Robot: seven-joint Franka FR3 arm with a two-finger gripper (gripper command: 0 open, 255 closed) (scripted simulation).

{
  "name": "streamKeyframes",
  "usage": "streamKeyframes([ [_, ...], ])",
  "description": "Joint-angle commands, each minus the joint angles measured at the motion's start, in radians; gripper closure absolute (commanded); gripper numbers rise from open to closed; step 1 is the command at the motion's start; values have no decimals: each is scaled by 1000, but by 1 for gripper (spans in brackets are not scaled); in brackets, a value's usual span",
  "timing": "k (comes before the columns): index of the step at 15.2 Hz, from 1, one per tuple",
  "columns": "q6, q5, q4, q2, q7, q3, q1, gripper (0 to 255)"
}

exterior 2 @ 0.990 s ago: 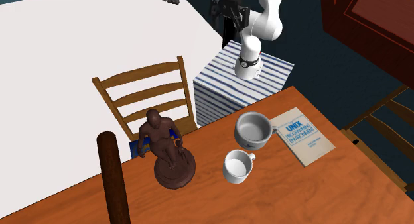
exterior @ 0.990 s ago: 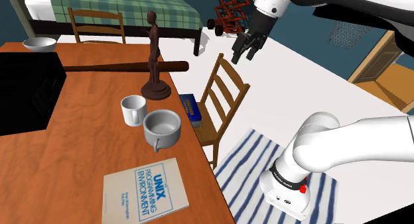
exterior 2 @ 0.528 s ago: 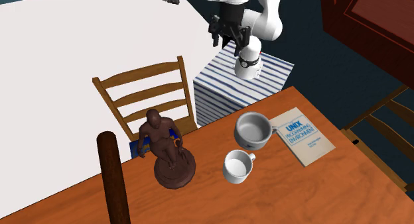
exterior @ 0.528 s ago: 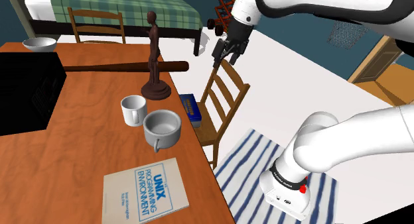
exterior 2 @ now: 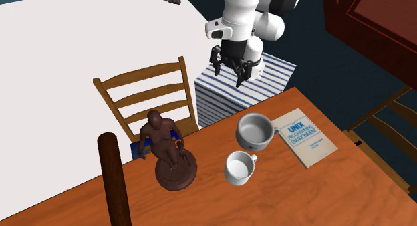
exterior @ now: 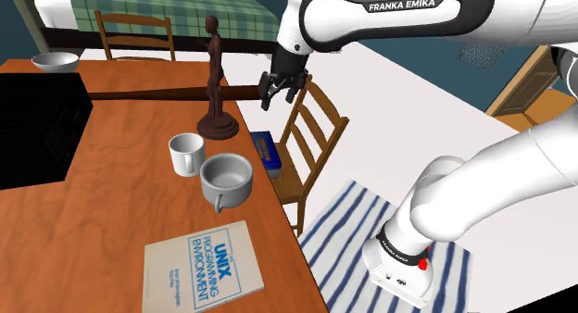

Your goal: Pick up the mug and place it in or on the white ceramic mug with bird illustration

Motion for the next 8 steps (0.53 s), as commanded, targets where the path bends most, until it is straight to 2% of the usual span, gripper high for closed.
streamKeyframes([
  [1, 44, -4, 26, 72, 25, 22, 4, 0],
  [8, 151, -53, 162, 331, 113, 83, 16, 0],
])
